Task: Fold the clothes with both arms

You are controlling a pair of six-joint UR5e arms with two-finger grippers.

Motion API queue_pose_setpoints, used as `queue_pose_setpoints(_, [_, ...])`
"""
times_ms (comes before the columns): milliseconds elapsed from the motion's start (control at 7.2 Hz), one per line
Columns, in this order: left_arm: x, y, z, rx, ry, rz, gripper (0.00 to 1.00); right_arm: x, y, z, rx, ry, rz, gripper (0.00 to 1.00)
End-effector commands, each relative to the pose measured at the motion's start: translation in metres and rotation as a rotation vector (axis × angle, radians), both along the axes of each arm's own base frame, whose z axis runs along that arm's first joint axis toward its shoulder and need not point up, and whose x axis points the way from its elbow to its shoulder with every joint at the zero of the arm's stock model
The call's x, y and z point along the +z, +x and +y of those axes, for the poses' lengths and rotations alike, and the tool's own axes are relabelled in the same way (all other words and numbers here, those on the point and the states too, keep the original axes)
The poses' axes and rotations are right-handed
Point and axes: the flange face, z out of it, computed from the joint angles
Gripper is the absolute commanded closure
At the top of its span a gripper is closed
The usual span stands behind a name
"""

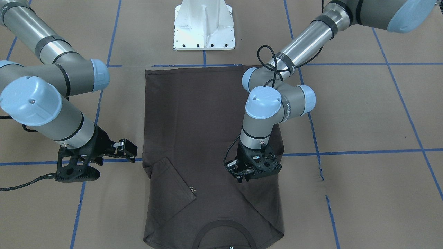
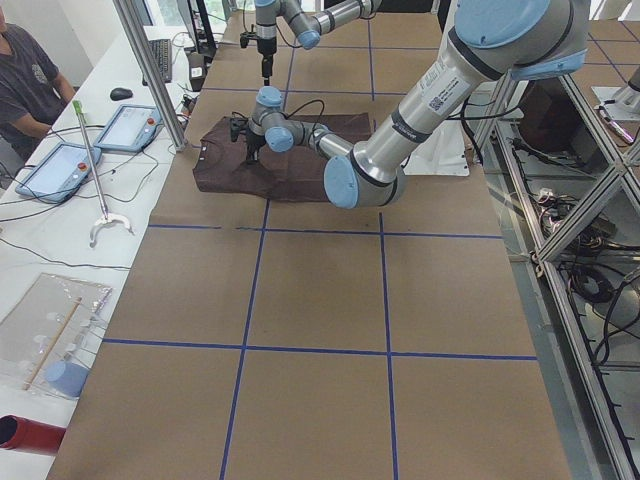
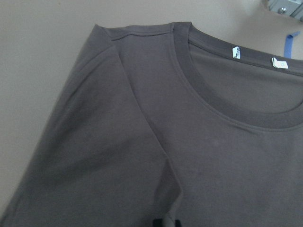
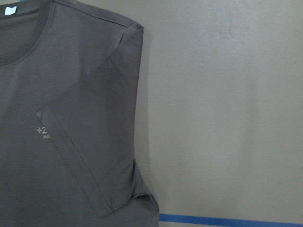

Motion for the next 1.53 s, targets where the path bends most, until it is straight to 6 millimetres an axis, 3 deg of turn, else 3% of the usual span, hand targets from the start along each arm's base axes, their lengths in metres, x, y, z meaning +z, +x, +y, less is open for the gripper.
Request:
queue_pose_setpoints(0, [-0.018,-0.008,0.004,0.005,0.037,0.042,0.0,0.009,0.006,0.007,0.008,-0.01,0.0,0.0])
queue_pose_setpoints(139, [-0.017,-0.016,0.016,0.039,0.026,0.056,0.0,0.026,0.004,0.032,0.003,-0.038,-0.001,0.0])
queue_pose_setpoints(278, [-0.001,-0.04,0.044,0.107,0.021,0.036,0.0,0.027,-0.003,0.063,0.029,-0.06,-0.001,0.0])
queue_pose_setpoints(556, [0.008,-0.116,0.109,0.208,0.137,-0.049,0.0,0.02,-0.04,0.198,0.145,-0.058,0.016,0.0])
queue_pose_setpoints(694, [0.013,-0.143,0.135,0.21,0.152,-0.036,0.0,0.028,-0.044,0.263,0.145,-0.077,0.021,0.0])
queue_pose_setpoints(833, [0.005,-0.151,0.143,0.212,0.149,-0.038,0.0,0.043,-0.054,0.322,0.136,-0.092,0.051,0.0])
queue_pose_setpoints(972, [-0.005,-0.155,0.147,0.211,0.154,-0.036,0.0,0.044,-0.078,0.357,0.151,-0.09,0.063,0.0])
queue_pose_setpoints(1111, [-0.011,-0.158,0.15,0.208,0.156,-0.037,0.0,0.048,-0.092,0.377,0.138,-0.1,0.074,0.0])
queue_pose_setpoints(1250, [-0.013,-0.159,0.15,0.205,0.156,-0.041,0.0,0.05,-0.096,0.382,0.127,-0.099,0.079,0.0])
queue_pose_setpoints(1389, [-0.013,-0.159,0.15,0.203,0.157,-0.041,0.0,0.062,-0.115,0.389,0.103,-0.104,0.108,0.0])
